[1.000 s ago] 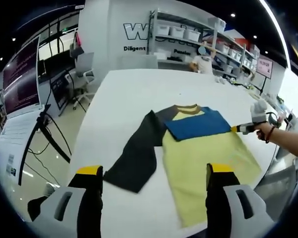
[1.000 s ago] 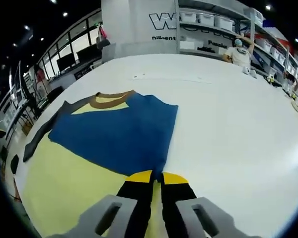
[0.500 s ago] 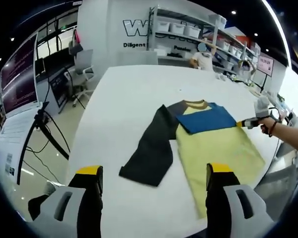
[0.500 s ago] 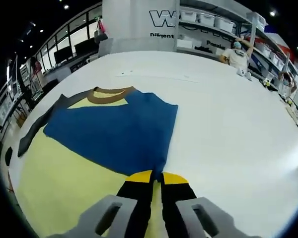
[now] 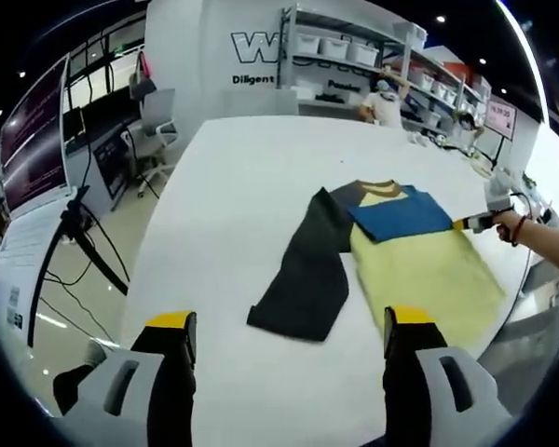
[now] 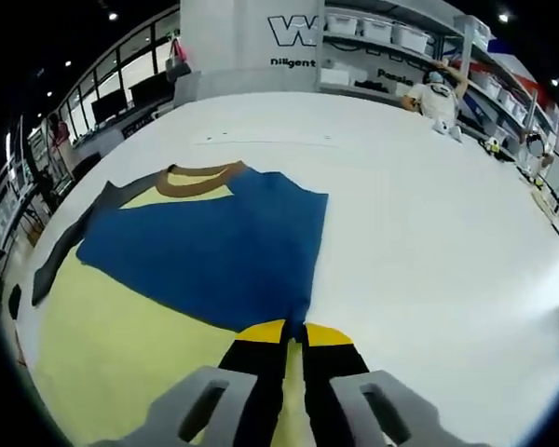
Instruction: Fold the garment on the visible template until the final outline fits inside the template.
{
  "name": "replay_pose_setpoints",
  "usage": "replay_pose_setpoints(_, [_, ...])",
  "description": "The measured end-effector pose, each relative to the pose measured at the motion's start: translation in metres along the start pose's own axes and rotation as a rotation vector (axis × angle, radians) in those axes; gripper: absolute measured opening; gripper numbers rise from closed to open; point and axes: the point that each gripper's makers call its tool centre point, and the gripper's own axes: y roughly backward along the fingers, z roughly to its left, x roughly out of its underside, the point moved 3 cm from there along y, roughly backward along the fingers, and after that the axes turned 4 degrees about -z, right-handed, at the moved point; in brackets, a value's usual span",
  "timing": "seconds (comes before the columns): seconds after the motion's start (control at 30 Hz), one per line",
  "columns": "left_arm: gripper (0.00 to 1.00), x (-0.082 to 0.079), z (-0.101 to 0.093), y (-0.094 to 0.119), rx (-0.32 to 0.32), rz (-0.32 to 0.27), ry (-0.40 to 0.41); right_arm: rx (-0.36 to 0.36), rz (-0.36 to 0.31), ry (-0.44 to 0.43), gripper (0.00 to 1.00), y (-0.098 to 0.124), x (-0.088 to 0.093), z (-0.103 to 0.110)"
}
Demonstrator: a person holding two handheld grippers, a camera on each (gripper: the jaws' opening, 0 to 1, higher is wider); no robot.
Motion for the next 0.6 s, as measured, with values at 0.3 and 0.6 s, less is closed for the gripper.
replay_pose_setpoints(0.3, [0.75, 0.007, 0.002, -0.013, 0.015, 0.017, -0.026, 0.026, 0.009, -0.007, 0.00, -0.001, -0.001, -0.015])
replay_pose_setpoints(0.6, [0.67, 0.016, 0.002, -0.031, 0.035, 0.051, 0.015, 0.035, 0.008, -0.037, 0.00, -0.002, -0.001, -0.019])
